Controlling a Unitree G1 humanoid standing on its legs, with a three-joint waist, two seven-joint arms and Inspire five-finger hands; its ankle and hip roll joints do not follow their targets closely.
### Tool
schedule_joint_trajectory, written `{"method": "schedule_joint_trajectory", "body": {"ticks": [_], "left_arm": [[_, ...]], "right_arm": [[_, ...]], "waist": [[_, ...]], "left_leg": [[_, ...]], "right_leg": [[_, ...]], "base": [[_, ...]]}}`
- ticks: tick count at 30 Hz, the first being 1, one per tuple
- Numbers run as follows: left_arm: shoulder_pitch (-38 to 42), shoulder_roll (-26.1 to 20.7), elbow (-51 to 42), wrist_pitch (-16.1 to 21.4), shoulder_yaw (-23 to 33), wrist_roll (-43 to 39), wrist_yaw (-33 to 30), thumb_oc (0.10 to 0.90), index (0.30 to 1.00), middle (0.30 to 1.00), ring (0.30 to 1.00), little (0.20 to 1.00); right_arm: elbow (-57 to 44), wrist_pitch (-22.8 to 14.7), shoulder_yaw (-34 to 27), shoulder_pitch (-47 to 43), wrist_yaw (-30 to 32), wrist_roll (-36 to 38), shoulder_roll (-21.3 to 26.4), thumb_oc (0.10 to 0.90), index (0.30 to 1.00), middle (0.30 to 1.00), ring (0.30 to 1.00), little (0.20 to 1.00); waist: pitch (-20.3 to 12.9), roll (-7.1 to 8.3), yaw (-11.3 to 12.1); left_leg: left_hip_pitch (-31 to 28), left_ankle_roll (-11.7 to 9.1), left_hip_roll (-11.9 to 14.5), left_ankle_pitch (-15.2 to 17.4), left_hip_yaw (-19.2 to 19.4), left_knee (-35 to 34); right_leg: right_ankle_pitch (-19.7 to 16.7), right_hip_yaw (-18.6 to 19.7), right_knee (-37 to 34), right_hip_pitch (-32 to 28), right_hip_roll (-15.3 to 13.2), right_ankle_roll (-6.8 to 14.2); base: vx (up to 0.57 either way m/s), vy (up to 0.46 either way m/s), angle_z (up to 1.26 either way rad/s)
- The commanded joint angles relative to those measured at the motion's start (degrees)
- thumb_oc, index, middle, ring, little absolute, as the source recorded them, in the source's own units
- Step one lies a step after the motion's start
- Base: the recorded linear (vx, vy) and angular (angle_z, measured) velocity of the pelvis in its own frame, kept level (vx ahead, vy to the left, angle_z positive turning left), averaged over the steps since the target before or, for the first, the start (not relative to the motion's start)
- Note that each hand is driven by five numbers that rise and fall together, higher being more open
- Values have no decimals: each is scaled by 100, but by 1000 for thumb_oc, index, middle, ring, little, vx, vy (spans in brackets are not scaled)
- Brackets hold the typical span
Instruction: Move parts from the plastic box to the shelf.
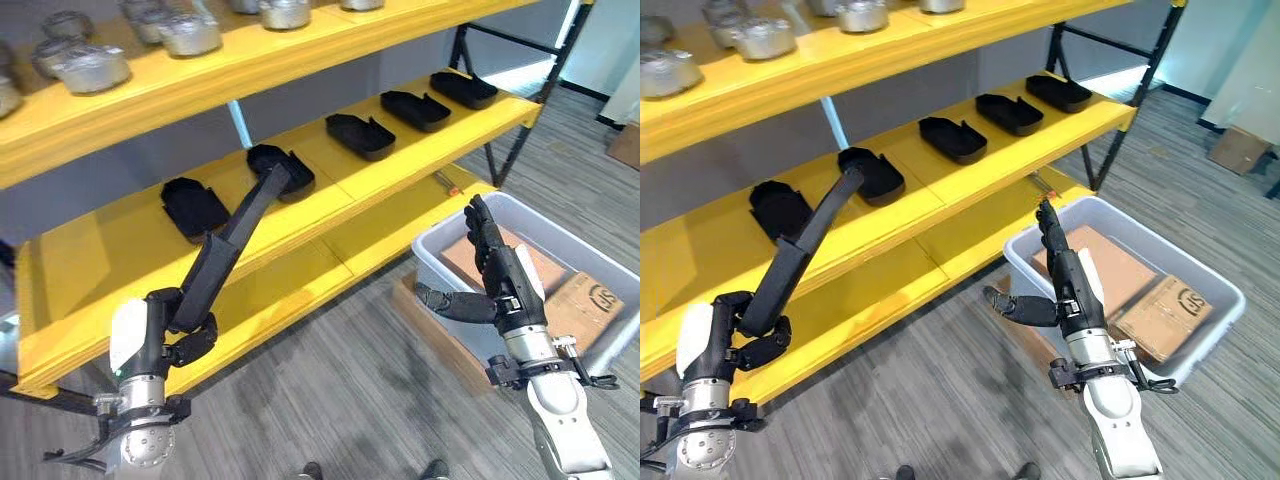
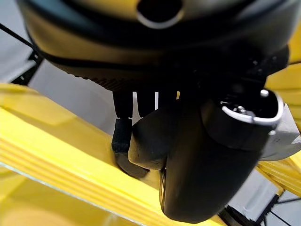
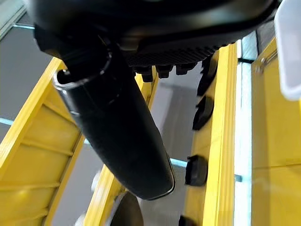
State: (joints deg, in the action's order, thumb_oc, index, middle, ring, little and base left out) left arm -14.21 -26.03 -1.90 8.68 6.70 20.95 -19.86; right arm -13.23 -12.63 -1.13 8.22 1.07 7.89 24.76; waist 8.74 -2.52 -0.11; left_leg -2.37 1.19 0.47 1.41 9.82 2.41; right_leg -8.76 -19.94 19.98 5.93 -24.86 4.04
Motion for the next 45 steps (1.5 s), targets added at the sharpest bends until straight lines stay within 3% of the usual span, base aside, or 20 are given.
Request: {"method": "schedule_joint_trajectory", "body": {"ticks": [1,3,4,6,9,12,19,27,29,30,31,32,33,35,37,39,40,43,44,45], "left_arm": [[489,-655,-788,460,409,-38,-393,400,300,300,300,300],[562,-645,-747,402,393,29,-383,400,300,300,300,300],[619,-577,-763,356,406,118,-364,400,300,300,300,300],[648,-572,-769,365,398,131,-365,400,300,300,300,300],[684,-581,-766,396,338,132,-337,400,300,300,300,300],[569,-465,-792,408,341,154,-362,400,300,300,300,300],[560,-356,-904,441,254,-60,-336,400,300,300,300,300],[662,-371,-948,413,125,-192,-302,400,300,300,300,300],[577,-339,-963,418,219,-180,-253,400,300,300,300,300],[577,-341,-966,418,221,-181,-250,400,300,300,300,300],[581,-362,-1003,433,246,-189,-236,400,300,300,300,300],[592,-369,-1004,431,247,-190,-234,400,300,300,300,300],[594,-363,-1014,437,290,-216,-253,400,300,300,300,300],[593,-356,-1043,447,325,-242,-247,400,300,300,300,300],[525,-347,-1107,484,331,-232,-252,400,300,300,300,300],[509,-367,-1082,481,321,-198,-336,400,300,300,300,300],[523,-384,-1097,471,327,-204,-361,400,300,300,300,300],[499,-399,-1080,445,344,-165,-423,400,300,300,300,300],[471,-389,-1078,427,353,-152,-455,400,300,300,300,300],[416,-371,-1086,433,370,-127,-462,400,300,300,300,300]], "right_arm": [[-444,-583,-203,-465,-11,-69,-98,900,1000,1000,1000,1000],[-405,-617,-240,-419,8,-24,-95,900,1000,1000,1000,1000],[-435,-649,-335,-339,55,4,-91,900,1000,1000,1000,1000],[-439,-668,-336,-335,52,29,-93,900,1000,1000,1000,1000],[-484,-711,-370,-320,102,-30,-66,900,1000,1000,1000,1000],[-558,-713,-421,-214,52,60,-84,900,1000,1000,1000,1000],[-561,-730,-523,-156,96,227,-55,900,1000,1000,1000,1000],[-526,-711,-720,69,152,278,-14,900,1000,1000,1000,1000],[-512,-716,-738,109,65,414,25,900,1000,1000,1000,1000],[-510,-717,-740,106,61,419,24,900,1000,1000,1000,1000],[-542,-730,-765,104,59,455,89,900,1000,1000,1000,1000],[-538,-732,-770,94,57,457,82,900,1000,1000,1000,1000],[-518,-732,-789,86,82,456,101,900,1000,1000,1000,1000],[-510,-740,-877,111,209,368,92,900,1000,1000,1000,1000],[-516,-738,-899,169,239,360,56,900,1000,1000,1000,1000],[-490,-746,-932,204,343,312,71,900,1000,1000,1000,1000],[-487,-758,-968,215,381,332,96,900,1000,1000,1000,1000],[-441,-803,-970,258,514,245,140,900,1000,1000,1000,1000],[-428,-807,-947,279,540,214,118,900,1000,1000,1000,1000],[-438,-801,-916,304,518,205,108,900,1000,1000,1000,1000]], "waist": [[-3,49,-164],[65,38,-306],[62,106,-388],[60,83,-463],[97,93,-647],[0,109,-621],[-127,9,-666],[-232,-3,-740],[-105,83,-652],[-98,91,-659],[100,230,-541],[101,229,-561],[183,331,-564],[169,420,-655],[158,447,-642],[142,406,-652],[150,384,-668],[144,255,-659],[139,190,-632],[112,143,-605]], "left_leg": [[-286,137,-185,-112,-173,-727],[-373,139,-270,-92,-353,-741],[-460,118,-447,14,-483,-741],[-513,94,-440,44,-559,-741],[-768,58,-424,267,-666,-661],[-934,25,-387,536,-642,-478],[-950,-149,-111,575,-787,-338],[-983,-442,276,211,-809,-360],[-531,-652,304,-289,-776,728],[-491,-656,300,-270,-787,799],[3,-761,147,-552,-810,1694],[103,-761,151,-509,-838,1834],[388,-674,320,-522,-553,2058],[542,-603,1004,-552,-26,1676],[458,-634,1184,-595,80,1226],[467,-813,1511,-980,129,211],[527,-923,1746,-1321,213,-77],[523,-1171,2138,-1876,429,-726],[468,-1226,2198,-1913,475,-741],[382,-1204,2244,-1702,555,-741]], "right_leg": [[905,1114,222,169,1626,155],[994,1357,192,725,2196,34],[623,1250,-643,904,2265,108],[438,1348,-1028,942,2295,182],[97,2100,-1491,1071,2310,361],[11,2019,-1585,770,2225,310],[341,1545,-1400,549,2308,158],[698,1322,-1415,314,2499,-38],[702,1370,-1680,-40,2552,-185],[686,1365,-1699,-46,2546,-189],[660,1367,-1778,-197,2440,-267],[647,1343,-1786,-177,2439,-268],[677,1289,-1813,-242,2330,-298],[682,1213,-1847,-308,2166,-255],[712,1222,-1881,-367,2139,-209],[829,1239,-1865,-392,2122,-114],[879,1225,-1823,-399,2096,-97],[1094,1189,-1635,-448,2146,-24],[1145,1195,-1534,-440,2181,-22],[1209,1235,-1458,-433,2200,-29]], "base": [[89,136,119],[150,52,31],[177,-10,21],[204,-47,57],[252,-64,50],[251,-114,29],[186,-132,39],[173,-135,29],[112,-152,8],[42,-157,5],[-25,-78,-4],[-1,-120,-10],[10,-41,-15],[60,-5,10],[77,42,72],[80,102,15],[50,87,4],[124,192,0],[97,153,-43],[114,233,-42]]}}
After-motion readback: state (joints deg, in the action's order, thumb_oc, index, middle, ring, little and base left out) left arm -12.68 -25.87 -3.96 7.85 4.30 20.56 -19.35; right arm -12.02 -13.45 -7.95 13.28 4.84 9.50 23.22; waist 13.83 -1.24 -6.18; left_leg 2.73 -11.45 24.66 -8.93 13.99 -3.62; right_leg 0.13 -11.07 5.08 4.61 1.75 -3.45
